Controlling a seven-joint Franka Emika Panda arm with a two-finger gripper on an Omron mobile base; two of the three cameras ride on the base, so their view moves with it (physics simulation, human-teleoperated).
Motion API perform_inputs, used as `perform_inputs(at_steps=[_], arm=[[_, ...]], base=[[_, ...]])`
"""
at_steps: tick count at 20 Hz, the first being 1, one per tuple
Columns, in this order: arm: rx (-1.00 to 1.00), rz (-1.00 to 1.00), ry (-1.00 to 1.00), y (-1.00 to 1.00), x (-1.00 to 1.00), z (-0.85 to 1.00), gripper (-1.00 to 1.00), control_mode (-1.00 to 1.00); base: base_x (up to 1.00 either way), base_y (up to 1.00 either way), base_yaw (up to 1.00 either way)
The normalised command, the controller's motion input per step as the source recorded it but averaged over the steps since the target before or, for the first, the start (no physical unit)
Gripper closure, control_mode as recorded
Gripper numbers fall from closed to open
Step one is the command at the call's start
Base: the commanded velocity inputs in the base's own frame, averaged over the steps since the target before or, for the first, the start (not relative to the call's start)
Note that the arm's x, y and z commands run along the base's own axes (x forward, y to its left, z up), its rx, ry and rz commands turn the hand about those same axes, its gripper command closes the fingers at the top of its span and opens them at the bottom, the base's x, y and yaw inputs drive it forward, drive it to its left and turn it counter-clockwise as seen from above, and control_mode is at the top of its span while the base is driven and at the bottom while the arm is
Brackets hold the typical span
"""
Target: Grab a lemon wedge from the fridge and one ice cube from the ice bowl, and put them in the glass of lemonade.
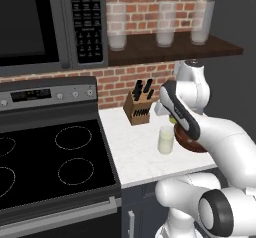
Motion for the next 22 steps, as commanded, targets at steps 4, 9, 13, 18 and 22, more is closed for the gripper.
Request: perform_inputs(at_steps=[4,9,13,18,22], arm=[[0.00,0.00,0.00,0.00,0.00,-0.09,1.00,-1.00],[0.00,0.00,0.00,0.00,0.00,-0.10,1.00,-1.00],[0.00,0.00,0.00,0.00,0.00,-0.08,1.00,-1.00],[0.00,0.00,0.00,0.00,0.00,-0.03,1.00,-1.00],[0.00,0.00,0.00,0.00,-0.06,0.00,1.00,-1.00]], base=[[0.00,0.00,0.00],[0.00,0.00,0.00],[0.00,0.00,0.00],[0.00,0.00,0.00],[0.00,0.00,0.00]])
